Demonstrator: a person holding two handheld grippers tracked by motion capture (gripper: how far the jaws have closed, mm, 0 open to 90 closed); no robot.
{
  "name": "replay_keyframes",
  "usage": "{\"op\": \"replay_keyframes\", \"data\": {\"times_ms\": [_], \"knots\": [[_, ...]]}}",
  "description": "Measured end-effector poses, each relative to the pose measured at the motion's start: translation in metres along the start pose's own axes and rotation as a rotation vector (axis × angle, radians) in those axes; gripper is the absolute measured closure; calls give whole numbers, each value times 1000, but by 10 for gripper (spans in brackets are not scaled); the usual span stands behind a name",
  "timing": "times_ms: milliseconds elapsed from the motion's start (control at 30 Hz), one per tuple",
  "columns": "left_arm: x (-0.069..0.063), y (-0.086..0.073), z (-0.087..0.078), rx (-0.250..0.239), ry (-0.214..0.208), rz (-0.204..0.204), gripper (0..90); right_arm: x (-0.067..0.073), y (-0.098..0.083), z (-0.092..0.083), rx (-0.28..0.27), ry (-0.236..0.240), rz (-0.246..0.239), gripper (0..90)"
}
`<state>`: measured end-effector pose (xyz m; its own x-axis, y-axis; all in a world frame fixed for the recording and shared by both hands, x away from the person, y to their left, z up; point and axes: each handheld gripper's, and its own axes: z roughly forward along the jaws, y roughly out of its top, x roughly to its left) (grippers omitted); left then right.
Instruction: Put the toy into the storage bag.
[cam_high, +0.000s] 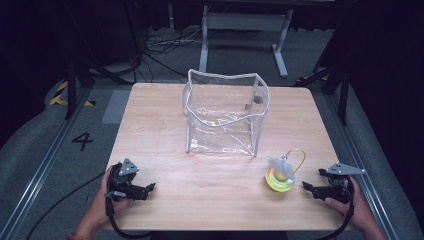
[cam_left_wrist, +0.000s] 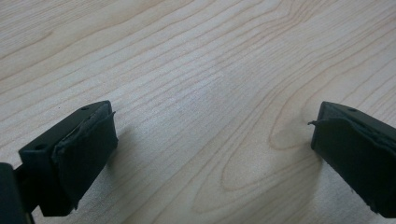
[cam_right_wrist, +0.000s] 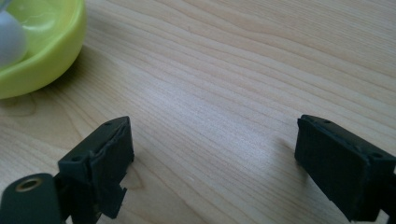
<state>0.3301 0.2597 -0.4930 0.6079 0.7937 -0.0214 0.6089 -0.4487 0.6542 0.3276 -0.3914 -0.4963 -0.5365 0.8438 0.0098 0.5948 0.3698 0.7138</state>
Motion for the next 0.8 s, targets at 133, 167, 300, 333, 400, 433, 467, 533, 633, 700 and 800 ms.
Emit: {"op": "replay_keyframes", "data": {"times_ms": [133,167,300,333,400,433,467,533,633,700,800], "knots": [[0,0,0,1,-2,2,5,-2,0,-1,8,24,-23,113],[0,0,0,1,-2,2,5,-3,0,-1,13,27,-25,113],[0,0,0,1,1,-2,5,-3,5,-2,60,32,-31,114],[0,0,0,1,1,-2,5,-3,6,-2,66,33,-32,114],[0,0,0,1,1,-2,5,-3,9,-2,88,36,-39,124],[0,0,0,0,1,-3,5,-3,10,-2,97,38,-45,142],[0,0,0,0,1,-3,5,-3,10,-2,97,38,-45,142],[0,0,0,0,2,-4,5,-2,13,-4,122,56,-68,205],[0,0,0,-2,3,-4,5,0,16,-7,144,66,-96,209],[0,0,0,0,3,-3,5,2,19,-9,150,76,-100,210],[0,0,0,-1,3,-4,5,7,26,-16,158,104,-126,214]]}}
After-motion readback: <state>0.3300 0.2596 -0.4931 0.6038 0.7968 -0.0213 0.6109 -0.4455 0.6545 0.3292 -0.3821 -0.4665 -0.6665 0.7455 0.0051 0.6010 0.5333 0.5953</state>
